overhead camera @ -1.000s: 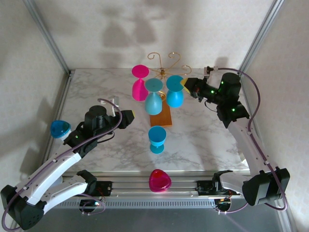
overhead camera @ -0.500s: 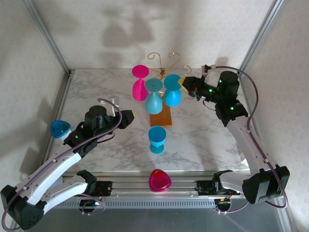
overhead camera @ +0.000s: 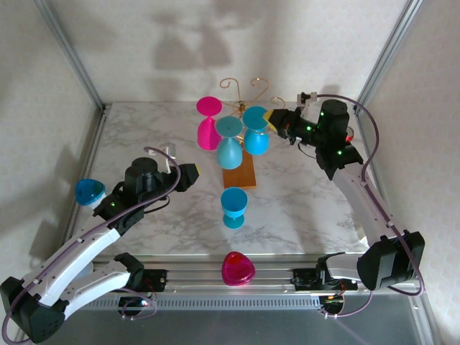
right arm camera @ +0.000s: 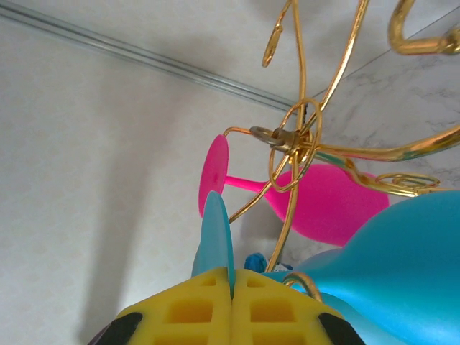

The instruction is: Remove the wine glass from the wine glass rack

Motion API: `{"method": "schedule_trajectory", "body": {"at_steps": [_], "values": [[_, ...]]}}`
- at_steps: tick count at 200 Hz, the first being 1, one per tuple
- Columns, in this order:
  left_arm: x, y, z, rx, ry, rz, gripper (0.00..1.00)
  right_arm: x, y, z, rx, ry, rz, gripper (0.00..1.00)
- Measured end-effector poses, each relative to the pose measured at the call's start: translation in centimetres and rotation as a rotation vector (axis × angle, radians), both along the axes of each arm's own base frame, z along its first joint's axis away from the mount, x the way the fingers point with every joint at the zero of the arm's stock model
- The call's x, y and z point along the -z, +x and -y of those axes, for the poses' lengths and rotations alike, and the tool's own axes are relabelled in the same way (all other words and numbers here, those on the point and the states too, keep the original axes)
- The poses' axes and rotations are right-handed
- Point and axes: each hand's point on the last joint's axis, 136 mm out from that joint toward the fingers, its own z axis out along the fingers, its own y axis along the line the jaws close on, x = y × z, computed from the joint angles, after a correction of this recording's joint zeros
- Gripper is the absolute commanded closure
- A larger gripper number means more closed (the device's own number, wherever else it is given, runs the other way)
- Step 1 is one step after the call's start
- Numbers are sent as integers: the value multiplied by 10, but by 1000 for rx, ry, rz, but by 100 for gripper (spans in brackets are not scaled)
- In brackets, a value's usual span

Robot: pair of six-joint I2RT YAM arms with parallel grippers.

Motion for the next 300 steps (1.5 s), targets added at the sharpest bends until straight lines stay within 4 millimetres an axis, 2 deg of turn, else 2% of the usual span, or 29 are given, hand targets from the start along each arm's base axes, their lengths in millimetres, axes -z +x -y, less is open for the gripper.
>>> {"method": "schedule_trajectory", "body": {"at_steps": [85, 143, 204, 300], "values": [[3, 0, 0, 0, 3, -5, 61, -4, 16, 22, 99, 5, 4, 100], [3, 0, 0, 0, 3, -5, 61, -14, 15, 37, 147, 18, 26, 100], [8, 0, 0, -4, -2, -19, 61, -12, -2, 47, 171, 24, 23, 100], [7, -2, -1, -8, -10, -25, 59, 2, -36, 63, 209, 12, -10, 100]]}}
